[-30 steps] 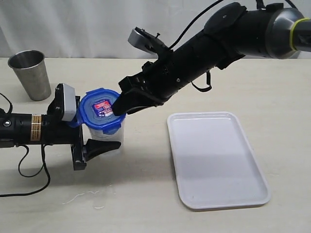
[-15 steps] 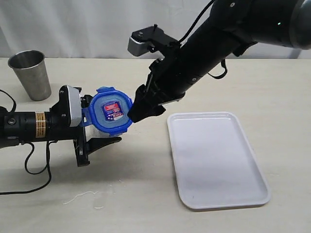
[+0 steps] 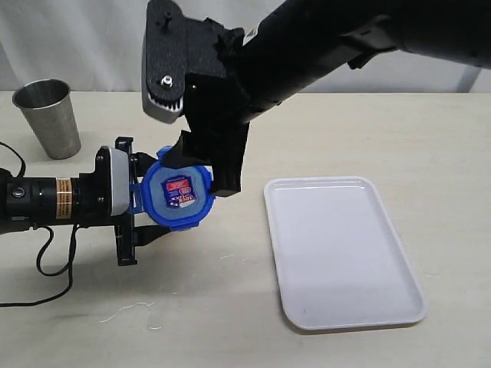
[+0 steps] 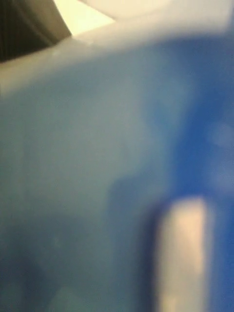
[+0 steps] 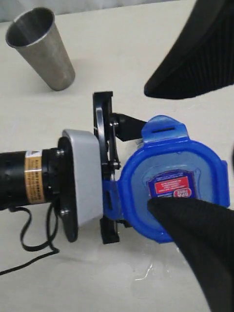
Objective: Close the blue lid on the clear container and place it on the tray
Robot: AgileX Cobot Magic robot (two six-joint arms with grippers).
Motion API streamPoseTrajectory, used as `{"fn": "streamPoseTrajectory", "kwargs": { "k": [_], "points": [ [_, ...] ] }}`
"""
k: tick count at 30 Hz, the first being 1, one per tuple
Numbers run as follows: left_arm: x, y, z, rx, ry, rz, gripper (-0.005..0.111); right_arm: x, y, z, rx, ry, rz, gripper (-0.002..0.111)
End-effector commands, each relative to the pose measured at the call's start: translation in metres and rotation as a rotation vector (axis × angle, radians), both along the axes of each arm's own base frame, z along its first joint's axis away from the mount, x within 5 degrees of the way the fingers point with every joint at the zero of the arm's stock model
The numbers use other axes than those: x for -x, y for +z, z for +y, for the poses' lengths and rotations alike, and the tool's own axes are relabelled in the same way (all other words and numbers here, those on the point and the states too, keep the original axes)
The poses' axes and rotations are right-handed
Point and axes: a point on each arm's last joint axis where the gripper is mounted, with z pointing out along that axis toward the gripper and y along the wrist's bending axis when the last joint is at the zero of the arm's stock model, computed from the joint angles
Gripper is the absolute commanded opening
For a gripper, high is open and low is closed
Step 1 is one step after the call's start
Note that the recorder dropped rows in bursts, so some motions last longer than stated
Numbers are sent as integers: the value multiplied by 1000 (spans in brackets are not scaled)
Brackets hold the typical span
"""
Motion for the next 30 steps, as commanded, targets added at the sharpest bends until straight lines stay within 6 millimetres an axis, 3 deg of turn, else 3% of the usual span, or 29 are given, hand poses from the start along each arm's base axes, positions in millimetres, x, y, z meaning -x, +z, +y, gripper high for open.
{"fn": "streamPoseTrajectory", "kwargs": {
  "k": [1,19,26,30],
  "points": [
    [-2,7,-1,4,-29,-79,0,-7,-20,4,85,-1,-12,56],
    [-2,8,-2,2,-40,-103,0,-10,-62,23,175,63,41,51],
    [-1,8,-2,3,-41,-104,0,-7,-69,22,208,71,99,51],
    [-1,10,-3,30,-41,-96,0,-6,-77,21,232,60,147,42]
  ]
}}
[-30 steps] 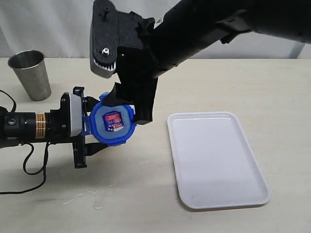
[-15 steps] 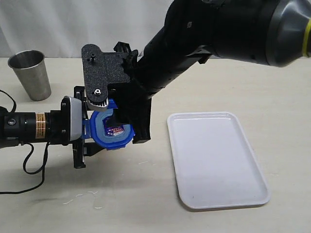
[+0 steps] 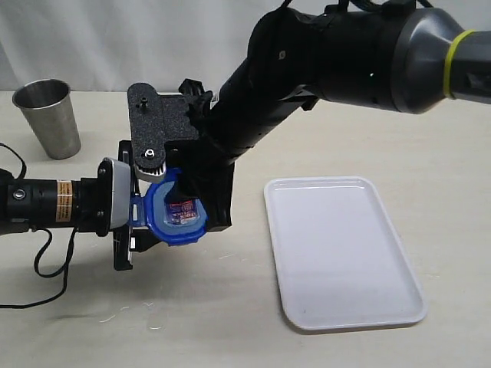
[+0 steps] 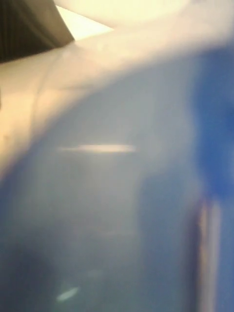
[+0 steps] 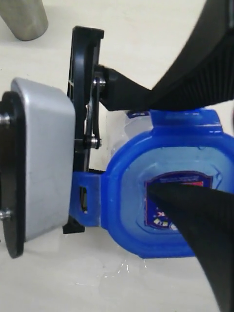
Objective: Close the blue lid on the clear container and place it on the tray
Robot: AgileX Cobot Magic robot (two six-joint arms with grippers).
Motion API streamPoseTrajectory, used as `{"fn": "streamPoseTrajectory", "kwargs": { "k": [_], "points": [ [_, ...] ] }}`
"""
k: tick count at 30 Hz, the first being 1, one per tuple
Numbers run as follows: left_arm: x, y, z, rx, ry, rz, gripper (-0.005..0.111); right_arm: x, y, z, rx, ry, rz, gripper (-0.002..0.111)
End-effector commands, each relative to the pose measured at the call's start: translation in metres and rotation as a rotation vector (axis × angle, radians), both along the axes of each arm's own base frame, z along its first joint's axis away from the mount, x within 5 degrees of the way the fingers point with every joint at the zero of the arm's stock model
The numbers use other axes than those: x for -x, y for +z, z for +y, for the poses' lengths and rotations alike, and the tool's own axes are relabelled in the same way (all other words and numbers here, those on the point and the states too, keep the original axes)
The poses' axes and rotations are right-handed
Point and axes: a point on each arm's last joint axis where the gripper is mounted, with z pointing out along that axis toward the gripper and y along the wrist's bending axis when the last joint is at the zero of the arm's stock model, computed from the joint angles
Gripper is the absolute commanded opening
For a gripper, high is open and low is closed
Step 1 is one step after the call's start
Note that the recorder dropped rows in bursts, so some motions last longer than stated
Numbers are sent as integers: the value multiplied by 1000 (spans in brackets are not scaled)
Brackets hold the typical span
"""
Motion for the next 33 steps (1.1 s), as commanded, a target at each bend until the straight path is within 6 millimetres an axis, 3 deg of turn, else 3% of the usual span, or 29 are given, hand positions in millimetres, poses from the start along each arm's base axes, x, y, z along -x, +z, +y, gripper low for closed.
{"fn": "streamPoseTrajectory", "kwargs": {
  "k": [1,23,29,33],
  "points": [
    [-4,12,-2,121,35,16,0,4,-21,-3,92,-4,104,42],
    [-3,15,-4,169,30,33,0,7,-49,2,135,25,240,40],
    [-2,17,-4,187,21,25,0,17,-51,10,152,66,243,40],
    [-2,17,-5,189,21,30,0,12,-49,9,179,20,198,40]
  ]
}}
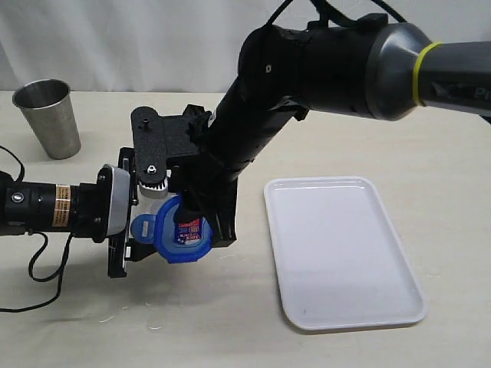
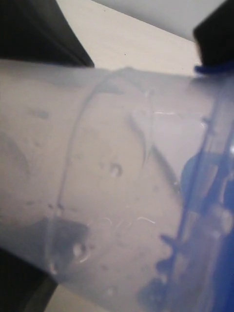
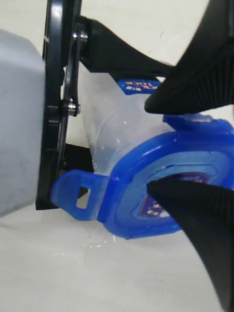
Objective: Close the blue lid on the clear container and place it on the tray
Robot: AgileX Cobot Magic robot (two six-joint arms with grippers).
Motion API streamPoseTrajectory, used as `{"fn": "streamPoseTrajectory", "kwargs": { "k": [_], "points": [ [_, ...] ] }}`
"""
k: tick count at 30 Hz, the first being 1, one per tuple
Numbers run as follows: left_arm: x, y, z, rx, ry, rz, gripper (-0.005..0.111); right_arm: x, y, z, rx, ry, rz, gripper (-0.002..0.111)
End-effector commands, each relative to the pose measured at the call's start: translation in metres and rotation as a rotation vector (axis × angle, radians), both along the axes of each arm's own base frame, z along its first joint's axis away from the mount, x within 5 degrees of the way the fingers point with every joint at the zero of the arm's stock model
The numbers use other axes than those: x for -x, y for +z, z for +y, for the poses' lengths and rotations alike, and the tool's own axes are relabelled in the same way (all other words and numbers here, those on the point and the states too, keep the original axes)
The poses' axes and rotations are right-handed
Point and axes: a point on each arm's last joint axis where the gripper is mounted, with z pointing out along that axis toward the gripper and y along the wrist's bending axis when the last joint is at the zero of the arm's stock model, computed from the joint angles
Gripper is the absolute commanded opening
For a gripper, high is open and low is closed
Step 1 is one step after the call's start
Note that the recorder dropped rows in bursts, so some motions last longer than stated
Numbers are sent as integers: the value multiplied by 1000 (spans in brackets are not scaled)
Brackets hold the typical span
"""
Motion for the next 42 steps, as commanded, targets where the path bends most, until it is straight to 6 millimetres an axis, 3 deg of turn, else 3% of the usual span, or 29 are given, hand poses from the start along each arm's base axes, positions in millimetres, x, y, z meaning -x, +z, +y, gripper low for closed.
{"fn": "streamPoseTrajectory", "kwargs": {
  "k": [1,5,11,17,21,24,31,42],
  "points": [
    [-6,21,-5,219,63,18,0,9,-21,4,100,-11,78,40],
    [-9,21,-3,267,123,88,0,-3,-5,3,77,-137,55,41],
    [-11,20,-2,274,177,136,0,-24,35,9,-71,-343,41,52],
    [-16,18,2,295,260,185,0,-37,73,4,-196,-511,40,53],
    [-17,18,3,306,287,199,0,-50,90,-8,-315,-806,165,53],
    [-18,19,3,325,309,217,0,-46,90,-9,-333,-933,317,52],
    [-18,19,3,342,318,237,0,-23,84,9,-316,-829,656,40],
    [-17,19,2,349,300,249,0,-49,39,-1,-143,-983,462,39]
  ]
}}
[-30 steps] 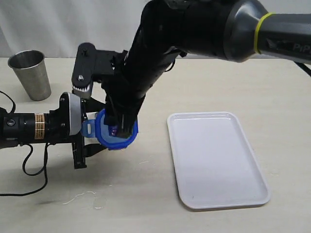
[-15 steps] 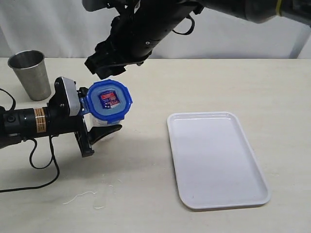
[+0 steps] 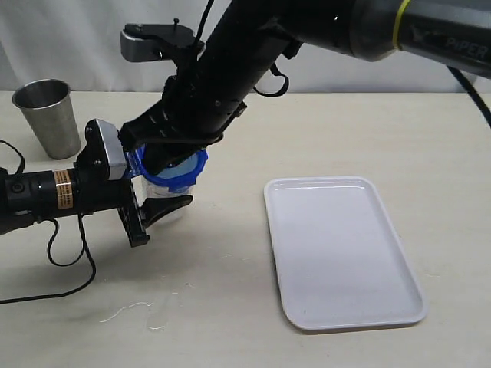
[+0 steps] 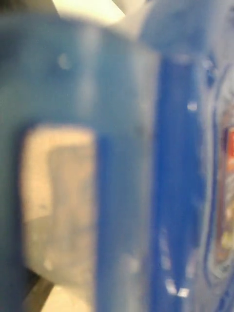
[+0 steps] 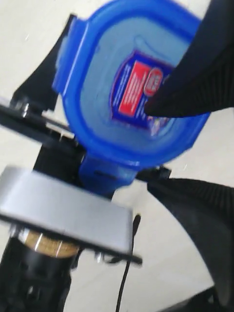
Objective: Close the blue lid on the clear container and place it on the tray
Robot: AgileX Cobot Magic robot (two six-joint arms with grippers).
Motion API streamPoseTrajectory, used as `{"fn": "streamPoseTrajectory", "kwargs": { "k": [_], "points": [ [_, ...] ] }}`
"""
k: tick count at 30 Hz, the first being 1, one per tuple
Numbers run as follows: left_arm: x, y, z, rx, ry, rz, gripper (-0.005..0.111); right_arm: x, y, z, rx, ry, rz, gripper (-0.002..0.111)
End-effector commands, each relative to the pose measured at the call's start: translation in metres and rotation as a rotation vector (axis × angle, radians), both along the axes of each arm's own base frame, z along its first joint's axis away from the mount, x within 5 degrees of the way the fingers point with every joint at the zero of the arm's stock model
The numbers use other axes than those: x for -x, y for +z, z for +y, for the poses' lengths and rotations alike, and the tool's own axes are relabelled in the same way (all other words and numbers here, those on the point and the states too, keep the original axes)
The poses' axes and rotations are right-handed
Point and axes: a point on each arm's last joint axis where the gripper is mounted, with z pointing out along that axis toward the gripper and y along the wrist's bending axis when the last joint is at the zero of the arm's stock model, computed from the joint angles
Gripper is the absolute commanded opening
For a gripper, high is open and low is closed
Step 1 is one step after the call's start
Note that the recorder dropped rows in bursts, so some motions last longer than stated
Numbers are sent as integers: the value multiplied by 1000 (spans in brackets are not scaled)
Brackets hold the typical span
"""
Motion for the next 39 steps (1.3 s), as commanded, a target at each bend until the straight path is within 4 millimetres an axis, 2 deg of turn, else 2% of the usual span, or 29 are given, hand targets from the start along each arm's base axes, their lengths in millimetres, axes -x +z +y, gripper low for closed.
{"fn": "streamPoseTrajectory", "kwargs": {
  "k": [1,13,35,37,39],
  "points": [
    [-1,8,-2,35,-15,-32,0,-13,-16,-7,107,-54,-49,39],
    [2,12,-5,66,-65,-56,0,-38,-18,-32,103,-163,-68,39],
    [3,12,-5,87,-70,-39,0,-44,-20,-41,163,-212,-95,39],
    [2,12,-5,80,-58,-34,0,-44,-12,-40,143,-214,-107,39],
    [1,10,-4,63,-40,-23,0,-44,6,-38,97,-221,-136,39]
  ]
}}
